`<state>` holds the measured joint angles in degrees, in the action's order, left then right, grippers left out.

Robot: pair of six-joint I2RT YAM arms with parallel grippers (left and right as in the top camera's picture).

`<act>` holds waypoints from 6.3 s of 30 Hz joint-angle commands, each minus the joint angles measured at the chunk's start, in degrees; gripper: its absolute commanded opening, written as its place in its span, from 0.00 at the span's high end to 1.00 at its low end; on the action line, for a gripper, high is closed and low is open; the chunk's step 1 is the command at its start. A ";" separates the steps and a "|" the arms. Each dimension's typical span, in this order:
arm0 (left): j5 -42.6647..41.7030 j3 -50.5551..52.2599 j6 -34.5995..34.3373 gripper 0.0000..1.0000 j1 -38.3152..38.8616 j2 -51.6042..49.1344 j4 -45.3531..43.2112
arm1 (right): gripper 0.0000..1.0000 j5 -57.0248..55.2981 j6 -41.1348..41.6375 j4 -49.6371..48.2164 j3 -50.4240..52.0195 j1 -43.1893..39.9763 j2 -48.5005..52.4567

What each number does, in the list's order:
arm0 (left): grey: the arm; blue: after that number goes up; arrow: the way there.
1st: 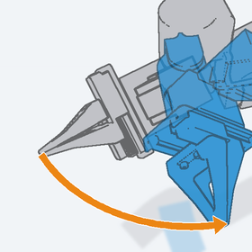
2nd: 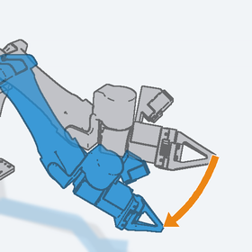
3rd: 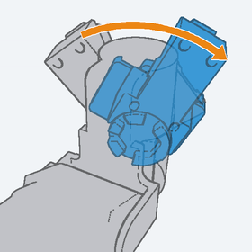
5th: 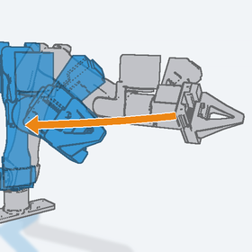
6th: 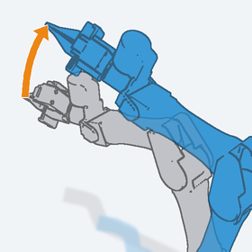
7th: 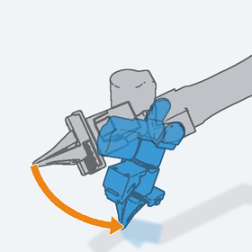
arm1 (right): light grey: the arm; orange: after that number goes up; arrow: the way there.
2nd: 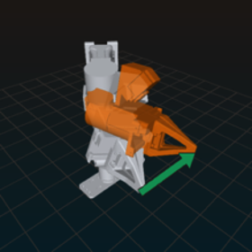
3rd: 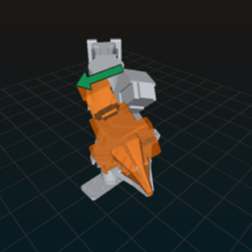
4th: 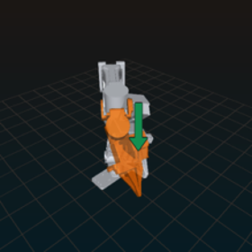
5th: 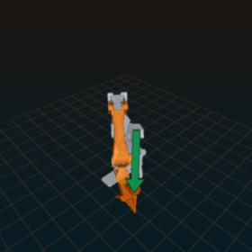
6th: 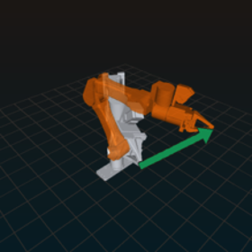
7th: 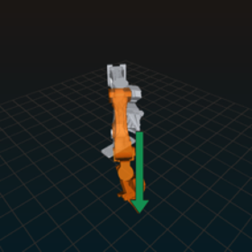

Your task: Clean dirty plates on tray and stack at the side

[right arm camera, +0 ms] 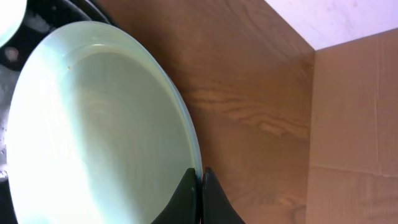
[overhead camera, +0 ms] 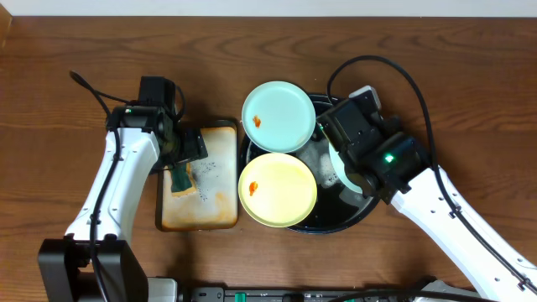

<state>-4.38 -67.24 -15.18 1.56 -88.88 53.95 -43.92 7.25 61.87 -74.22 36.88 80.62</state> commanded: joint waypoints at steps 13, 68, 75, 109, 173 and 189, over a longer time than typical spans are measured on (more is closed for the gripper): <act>-0.13 0.39 -0.07 0.15 -0.15 -0.33 0.17 | 0.99 21.18 1.90 -1.64 -1.53 -16.26 -1.44; -0.13 0.39 -0.09 0.15 -0.15 -0.33 0.17 | 0.99 54.71 -4.13 -9.86 -1.42 -60.41 4.59; 0.68 0.39 -0.04 0.15 -0.15 -0.33 0.15 | 0.75 77.18 -7.37 -8.11 -1.42 -58.62 3.41; -9.86 -0.09 -5.44 0.25 6.84 2.97 4.39 | 0.68 70.27 -8.55 -2.38 7.02 -17.62 8.35; -0.28 16.90 -7.28 0.63 3.39 10.62 -11.78 | 0.51 32.70 3.02 -14.49 12.09 -15.47 15.50; 0.42 18.47 -2.21 0.93 3.37 -6.36 -40.89 | 0.56 34.56 3.04 -14.49 12.09 -15.43 15.50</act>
<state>-5.43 -48.62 -18.57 4.93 -92.20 15.64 -9.65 9.26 47.33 -62.17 21.67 96.16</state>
